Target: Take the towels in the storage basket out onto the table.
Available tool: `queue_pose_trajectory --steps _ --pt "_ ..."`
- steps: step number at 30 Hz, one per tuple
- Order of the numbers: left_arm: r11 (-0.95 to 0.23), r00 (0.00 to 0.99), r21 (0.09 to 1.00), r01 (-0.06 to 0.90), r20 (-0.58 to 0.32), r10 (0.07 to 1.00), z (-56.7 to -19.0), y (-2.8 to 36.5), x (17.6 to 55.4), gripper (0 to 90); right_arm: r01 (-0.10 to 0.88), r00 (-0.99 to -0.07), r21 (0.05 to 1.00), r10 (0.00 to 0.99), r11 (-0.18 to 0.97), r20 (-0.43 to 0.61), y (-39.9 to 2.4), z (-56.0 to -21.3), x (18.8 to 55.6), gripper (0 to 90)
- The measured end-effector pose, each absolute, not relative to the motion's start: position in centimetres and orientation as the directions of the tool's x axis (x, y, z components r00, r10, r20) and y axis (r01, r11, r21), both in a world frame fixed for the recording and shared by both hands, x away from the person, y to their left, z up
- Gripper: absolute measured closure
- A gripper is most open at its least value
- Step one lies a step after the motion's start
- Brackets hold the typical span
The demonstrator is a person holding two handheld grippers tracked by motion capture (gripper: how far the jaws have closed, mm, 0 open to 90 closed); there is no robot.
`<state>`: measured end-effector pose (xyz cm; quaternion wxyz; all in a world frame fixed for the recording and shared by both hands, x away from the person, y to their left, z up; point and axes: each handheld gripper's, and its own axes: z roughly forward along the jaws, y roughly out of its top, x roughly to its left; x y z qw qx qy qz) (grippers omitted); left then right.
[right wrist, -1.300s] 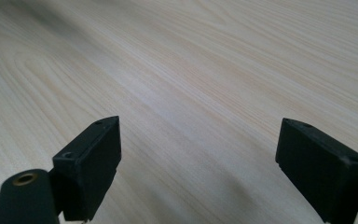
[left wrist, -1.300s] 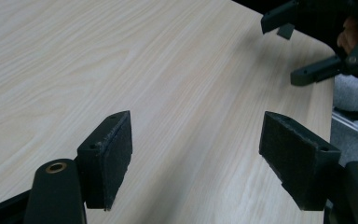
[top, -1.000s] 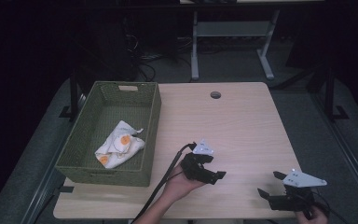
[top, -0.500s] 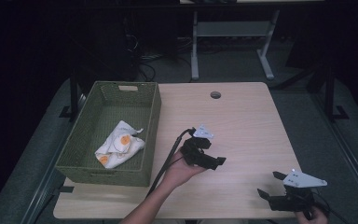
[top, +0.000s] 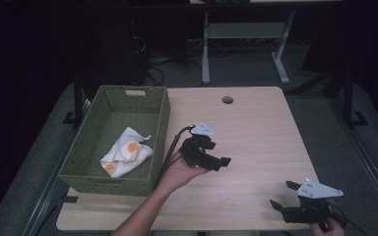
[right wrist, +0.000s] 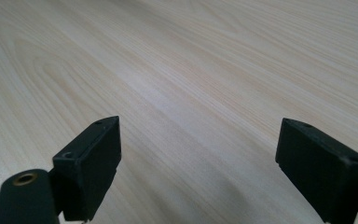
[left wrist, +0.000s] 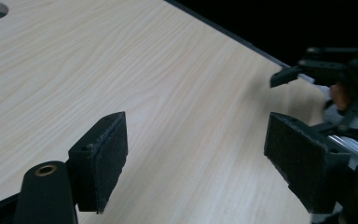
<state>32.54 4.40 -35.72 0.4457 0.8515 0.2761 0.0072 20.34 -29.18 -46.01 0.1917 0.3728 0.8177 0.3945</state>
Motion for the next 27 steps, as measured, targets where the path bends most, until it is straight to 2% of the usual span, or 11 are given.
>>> queue_pose_trajectory --steps 6,11,22,27 --pt "-0.496 0.872 0.757 0.425 -0.196 0.448 -34.1 5.4 32.8 21.3 0.454 -0.648 0.792 0.761 0.408 -0.02 -29.3 -45.9 20.3 13.8" --pt "-0.477 0.871 0.746 0.464 -0.289 0.397 -33.0 7.6 33.9 21.3 0.453 -0.653 0.788 0.757 0.418 -0.025 -29.1 -46.0 20.4 13.9" --pt "-0.429 0.836 0.731 0.531 -0.367 0.408 -31.7 12.4 35.6 23.4 0.458 -0.65 0.788 0.76 0.411 -0.019 -29.2 -45.9 20.3 13.9" --pt "-0.437 0.834 0.726 0.531 -0.355 0.423 -31.4 13.4 35.7 22.9 0.458 -0.651 0.786 0.759 0.416 -0.022 -29.1 -46.0 20.4 13.9"
